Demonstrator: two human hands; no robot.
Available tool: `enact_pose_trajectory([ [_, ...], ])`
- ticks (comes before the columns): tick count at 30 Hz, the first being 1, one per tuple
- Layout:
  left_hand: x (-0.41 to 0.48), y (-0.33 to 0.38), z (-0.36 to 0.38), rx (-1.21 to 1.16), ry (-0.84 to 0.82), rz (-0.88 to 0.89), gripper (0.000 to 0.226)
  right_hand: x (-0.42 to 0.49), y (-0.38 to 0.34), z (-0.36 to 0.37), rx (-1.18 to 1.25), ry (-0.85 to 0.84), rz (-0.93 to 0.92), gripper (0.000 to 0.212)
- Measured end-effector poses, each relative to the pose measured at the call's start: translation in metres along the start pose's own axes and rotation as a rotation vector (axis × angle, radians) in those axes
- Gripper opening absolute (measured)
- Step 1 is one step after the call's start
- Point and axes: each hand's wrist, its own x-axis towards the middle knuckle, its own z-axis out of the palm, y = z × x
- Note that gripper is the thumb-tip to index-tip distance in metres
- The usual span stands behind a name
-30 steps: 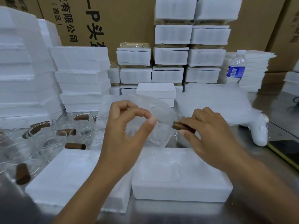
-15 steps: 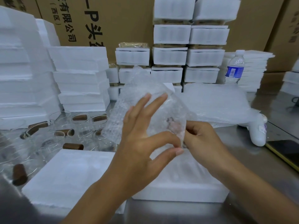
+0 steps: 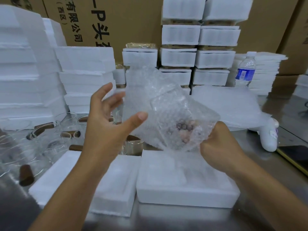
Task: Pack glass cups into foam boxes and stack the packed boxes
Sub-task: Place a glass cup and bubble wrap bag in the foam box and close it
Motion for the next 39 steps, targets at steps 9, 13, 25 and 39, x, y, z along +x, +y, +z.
enact_pose_trajectory([
  [9, 0.001, 0.0, -0.002, -0.189, -0.269, -0.089, 0.072, 0.004, 0.007, -0.009, 0.109, -0.017, -0.073, 0.015],
  [13, -0.005, 0.0, 0.009, -0.135, -0.192, -0.094, 0.057, 0.0, -0.005, -0.008, 0.151, -0.052, -0.168, 0.002],
  [25, -0.016, -0.008, 0.03, -0.414, -0.232, -0.301, 0.085, -0.008, -0.011, 0.002, 0.21, -0.138, 0.01, 0.016],
  [39, -0.012, -0.005, 0.026, -1.004, -0.103, -0.652, 0.059, 0.002, 0.005, -0.017, 0.074, -0.18, -0.319, 0.049],
])
